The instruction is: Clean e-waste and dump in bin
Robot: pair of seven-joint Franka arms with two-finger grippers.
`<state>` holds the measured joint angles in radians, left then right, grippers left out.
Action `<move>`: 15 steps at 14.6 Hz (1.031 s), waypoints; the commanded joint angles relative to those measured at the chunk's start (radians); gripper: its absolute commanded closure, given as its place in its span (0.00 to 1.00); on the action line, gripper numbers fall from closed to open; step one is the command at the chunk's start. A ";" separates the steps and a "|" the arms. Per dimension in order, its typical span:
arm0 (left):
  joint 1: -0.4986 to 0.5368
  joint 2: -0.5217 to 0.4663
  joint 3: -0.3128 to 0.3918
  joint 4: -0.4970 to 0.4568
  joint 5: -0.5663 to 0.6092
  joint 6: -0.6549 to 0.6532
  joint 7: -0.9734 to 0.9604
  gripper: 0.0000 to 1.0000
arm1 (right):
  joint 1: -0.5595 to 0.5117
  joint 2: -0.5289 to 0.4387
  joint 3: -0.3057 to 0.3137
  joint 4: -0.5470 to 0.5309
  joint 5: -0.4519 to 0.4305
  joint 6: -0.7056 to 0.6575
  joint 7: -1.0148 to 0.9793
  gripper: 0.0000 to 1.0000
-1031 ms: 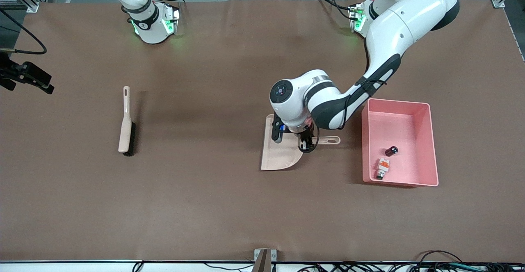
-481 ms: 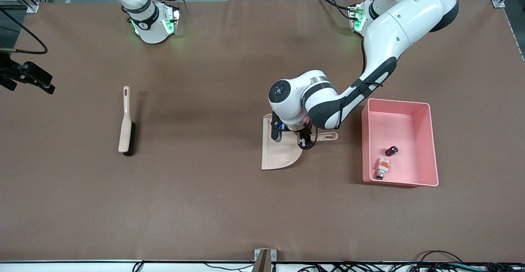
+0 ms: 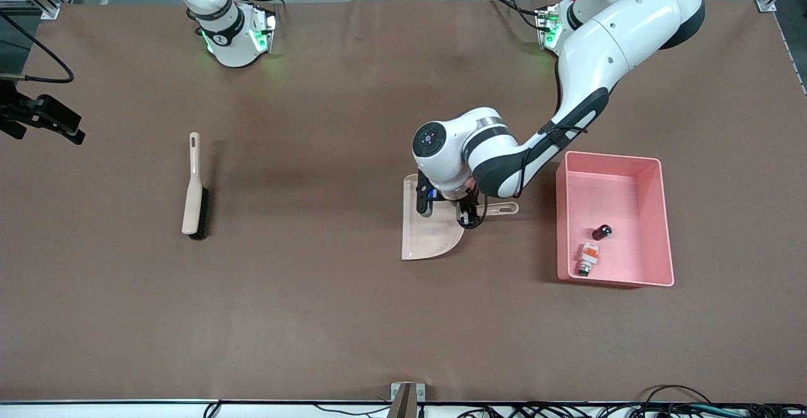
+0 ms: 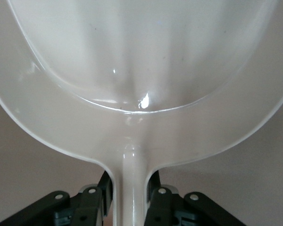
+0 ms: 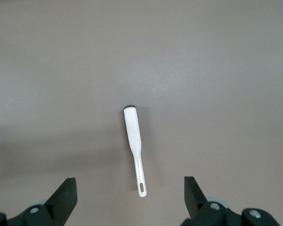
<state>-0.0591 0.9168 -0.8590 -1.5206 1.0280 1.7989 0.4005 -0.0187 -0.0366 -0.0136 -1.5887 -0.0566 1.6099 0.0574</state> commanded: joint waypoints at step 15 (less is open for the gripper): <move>0.125 -0.217 -0.005 0.132 -0.276 -0.009 -0.233 0.00 | 0.016 -0.022 -0.009 -0.013 -0.011 -0.008 0.015 0.00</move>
<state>0.0432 0.7573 -0.8664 -1.3813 0.8059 1.8010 0.1816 -0.0182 -0.0371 -0.0137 -1.5883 -0.0566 1.6078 0.0574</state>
